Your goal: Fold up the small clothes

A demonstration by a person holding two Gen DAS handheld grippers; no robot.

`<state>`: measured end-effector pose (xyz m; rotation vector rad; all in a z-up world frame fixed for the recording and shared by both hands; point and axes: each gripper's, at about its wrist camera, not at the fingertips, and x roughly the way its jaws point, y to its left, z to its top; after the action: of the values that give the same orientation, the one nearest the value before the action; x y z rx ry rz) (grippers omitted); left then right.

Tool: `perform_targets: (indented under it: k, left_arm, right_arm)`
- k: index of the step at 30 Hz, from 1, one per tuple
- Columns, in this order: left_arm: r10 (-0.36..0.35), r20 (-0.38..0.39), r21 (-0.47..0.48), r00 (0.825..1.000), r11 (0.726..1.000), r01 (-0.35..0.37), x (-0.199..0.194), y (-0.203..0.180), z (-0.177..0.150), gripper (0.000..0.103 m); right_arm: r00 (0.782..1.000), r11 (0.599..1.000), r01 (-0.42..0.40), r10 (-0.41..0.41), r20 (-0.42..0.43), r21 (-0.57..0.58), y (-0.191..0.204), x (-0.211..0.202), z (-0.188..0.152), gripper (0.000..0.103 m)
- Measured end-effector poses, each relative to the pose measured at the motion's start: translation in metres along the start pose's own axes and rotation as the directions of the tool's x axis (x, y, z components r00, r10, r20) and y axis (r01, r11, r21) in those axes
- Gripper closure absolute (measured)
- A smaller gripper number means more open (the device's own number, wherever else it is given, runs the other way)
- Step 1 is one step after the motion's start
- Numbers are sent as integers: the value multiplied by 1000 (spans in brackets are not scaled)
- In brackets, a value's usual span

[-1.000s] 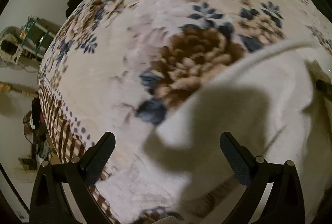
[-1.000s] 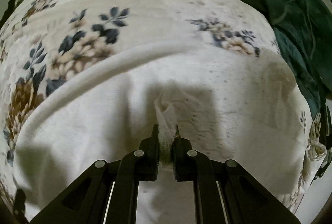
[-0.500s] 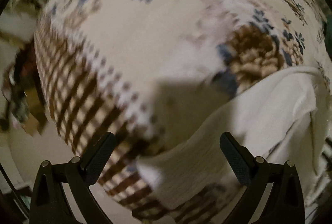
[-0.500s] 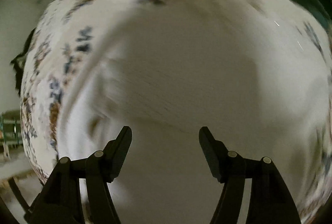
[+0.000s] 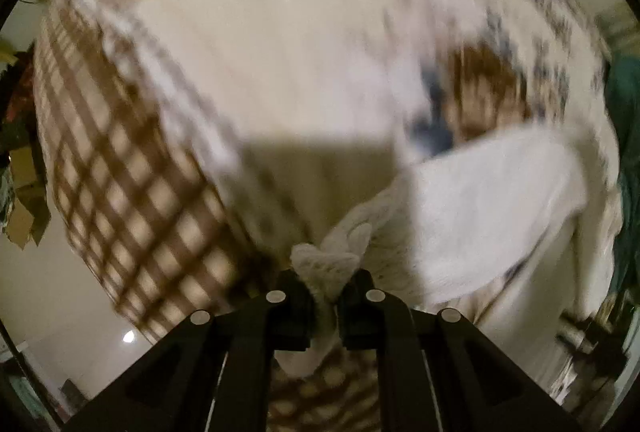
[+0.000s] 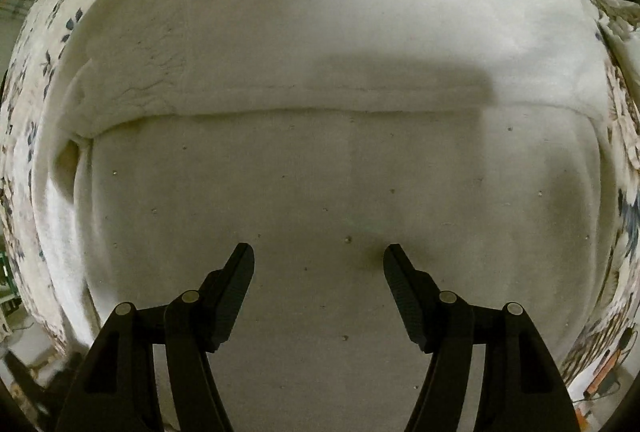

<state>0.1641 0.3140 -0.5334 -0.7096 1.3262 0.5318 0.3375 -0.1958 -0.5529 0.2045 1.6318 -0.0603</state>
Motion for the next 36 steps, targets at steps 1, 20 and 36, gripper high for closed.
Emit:
perform_targets:
  k: [1,20,36]
  left_arm:
    - [8,37,-7,999,1000,-8,-8,6,15,96]
    - [-341,141,-511,930,779,363,33,102,78,33]
    - [-67,279,-339,958,927,163,26,32,116,94]
  right_arm:
    - [1000,1000,-1,1,4,-4,1,-1,0,34]
    - [997,1000,-8,6,81,24,-3,-18,-11,34]
    - [926,949,308,-315,209,65,29,-12,-15,19]
